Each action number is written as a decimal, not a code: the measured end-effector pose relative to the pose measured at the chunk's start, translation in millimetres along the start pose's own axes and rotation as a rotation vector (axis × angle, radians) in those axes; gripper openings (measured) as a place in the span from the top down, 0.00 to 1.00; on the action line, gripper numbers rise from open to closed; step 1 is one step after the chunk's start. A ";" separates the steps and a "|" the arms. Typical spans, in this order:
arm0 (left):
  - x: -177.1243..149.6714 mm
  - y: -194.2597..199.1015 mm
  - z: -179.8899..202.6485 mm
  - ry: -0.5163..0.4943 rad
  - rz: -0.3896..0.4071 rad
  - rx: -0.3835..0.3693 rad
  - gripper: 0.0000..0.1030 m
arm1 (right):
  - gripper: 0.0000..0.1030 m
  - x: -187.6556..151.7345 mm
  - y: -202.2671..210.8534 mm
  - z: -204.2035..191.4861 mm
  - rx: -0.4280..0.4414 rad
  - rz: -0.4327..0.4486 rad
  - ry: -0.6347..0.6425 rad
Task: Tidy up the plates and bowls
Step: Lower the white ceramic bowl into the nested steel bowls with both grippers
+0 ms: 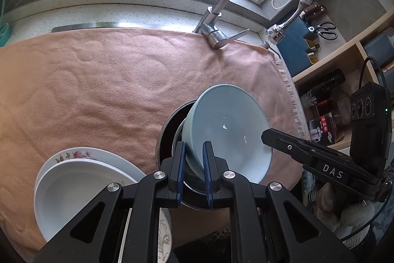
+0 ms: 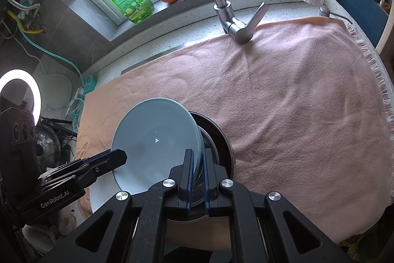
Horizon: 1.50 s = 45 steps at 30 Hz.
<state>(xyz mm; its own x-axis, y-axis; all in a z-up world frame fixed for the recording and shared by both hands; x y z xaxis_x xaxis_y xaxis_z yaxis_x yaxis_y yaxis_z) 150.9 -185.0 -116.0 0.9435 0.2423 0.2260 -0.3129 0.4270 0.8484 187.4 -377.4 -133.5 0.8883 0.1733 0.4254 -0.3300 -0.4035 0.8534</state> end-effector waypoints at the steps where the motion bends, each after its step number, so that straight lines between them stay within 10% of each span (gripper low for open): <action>1: -0.6 -1.8 0.3 0.000 -0.005 0.002 0.88 | 0.93 -0.8 -1.1 0.3 -0.002 -0.003 0.002; 45: -8.6 -20.3 -7.6 -0.009 -0.072 0.037 0.88 | 0.91 -12.8 -19.7 8.9 -0.003 -0.051 -0.022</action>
<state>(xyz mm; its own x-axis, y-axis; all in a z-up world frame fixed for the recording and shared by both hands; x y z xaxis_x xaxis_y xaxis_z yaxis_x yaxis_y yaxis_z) 148.3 -189.2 -138.7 0.9643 0.2046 0.1679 -0.2402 0.4107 0.8795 185.4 -379.7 -158.5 0.9107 0.1743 0.3746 -0.2848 -0.3919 0.8748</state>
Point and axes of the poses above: each gripper's, at about its wrist camera, not at the fingertips, and y roughly against the way its jaws point, z to its right, x to its top, the point moved 2 cm from there along -y, roughly the way its jaws point, and after that the axes turned 14 degrees about y, right-handed, at the moved point
